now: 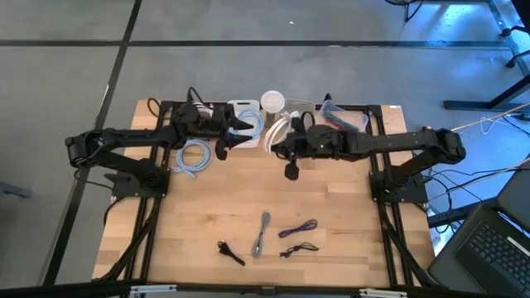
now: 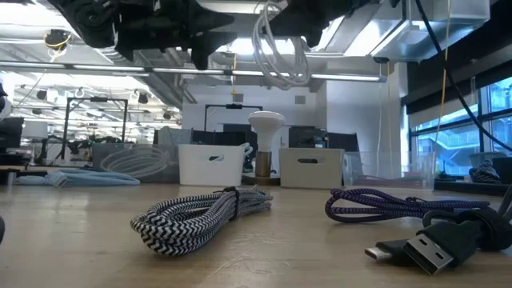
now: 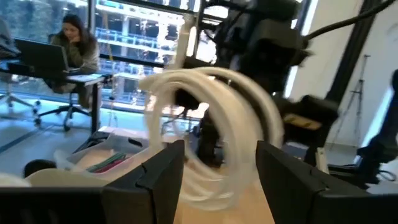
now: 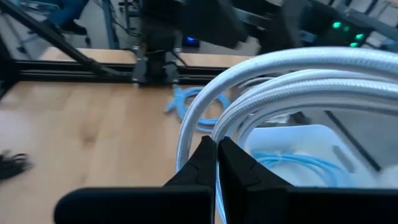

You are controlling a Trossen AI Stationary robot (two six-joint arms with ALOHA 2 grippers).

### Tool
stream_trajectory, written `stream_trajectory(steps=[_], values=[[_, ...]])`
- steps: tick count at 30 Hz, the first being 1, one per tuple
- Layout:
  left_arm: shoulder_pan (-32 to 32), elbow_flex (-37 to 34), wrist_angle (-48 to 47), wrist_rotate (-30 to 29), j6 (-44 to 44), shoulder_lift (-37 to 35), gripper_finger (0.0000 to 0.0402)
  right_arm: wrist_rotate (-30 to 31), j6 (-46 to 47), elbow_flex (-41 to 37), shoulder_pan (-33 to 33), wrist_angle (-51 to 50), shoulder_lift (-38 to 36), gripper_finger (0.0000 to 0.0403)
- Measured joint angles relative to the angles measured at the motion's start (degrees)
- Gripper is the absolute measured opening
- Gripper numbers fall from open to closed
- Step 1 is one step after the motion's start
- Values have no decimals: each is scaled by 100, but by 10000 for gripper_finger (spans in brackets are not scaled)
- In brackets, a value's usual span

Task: Pick & Place USB Port
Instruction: Put the white HDMI cable into the black bin

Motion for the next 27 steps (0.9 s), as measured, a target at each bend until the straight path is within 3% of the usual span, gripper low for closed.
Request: stream_trajectory(steps=[11,21,27], values=[[-7,343,-225,-15,-30,57,271,-752,-187,6,-545,198,2,0],[-2,750,-305,-129,62,632,272,-1005,-486,10,-605,604,2,0],[-31,1116,-300,259,-78,991,275,-1001,-536,10,-779,558,4,0]])
